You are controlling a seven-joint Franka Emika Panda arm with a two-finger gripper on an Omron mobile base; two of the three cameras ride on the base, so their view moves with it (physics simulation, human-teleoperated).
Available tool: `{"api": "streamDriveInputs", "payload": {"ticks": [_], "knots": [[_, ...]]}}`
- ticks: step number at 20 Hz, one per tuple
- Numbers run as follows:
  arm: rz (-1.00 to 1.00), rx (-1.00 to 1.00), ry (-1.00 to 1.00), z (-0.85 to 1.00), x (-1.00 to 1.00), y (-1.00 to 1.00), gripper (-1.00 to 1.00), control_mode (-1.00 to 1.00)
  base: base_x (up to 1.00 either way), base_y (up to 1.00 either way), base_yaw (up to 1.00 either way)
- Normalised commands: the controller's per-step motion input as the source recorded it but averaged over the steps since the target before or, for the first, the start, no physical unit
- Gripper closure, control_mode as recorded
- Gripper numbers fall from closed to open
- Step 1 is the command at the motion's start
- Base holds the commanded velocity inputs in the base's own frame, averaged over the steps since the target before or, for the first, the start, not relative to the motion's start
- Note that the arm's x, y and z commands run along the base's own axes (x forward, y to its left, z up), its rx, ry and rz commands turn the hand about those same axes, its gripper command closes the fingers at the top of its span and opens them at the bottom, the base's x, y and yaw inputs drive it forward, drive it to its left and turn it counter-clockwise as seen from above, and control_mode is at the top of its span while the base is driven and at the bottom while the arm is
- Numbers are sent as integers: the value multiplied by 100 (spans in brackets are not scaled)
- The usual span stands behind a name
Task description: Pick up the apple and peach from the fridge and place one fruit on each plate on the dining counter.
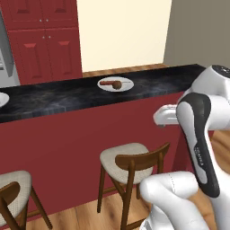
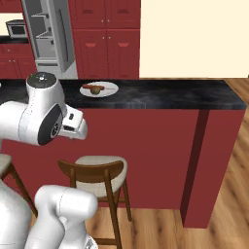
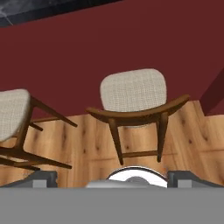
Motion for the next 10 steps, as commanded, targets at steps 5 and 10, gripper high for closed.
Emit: {"api": "streamDriveInputs", "payload": {"ticks": [5,10], "knots": [[0,-11,12,3,-99,-24,-100,-100,0,0,0],[-4,-16,0,0,-35,-15,-100,-100,0,0,0]]}}
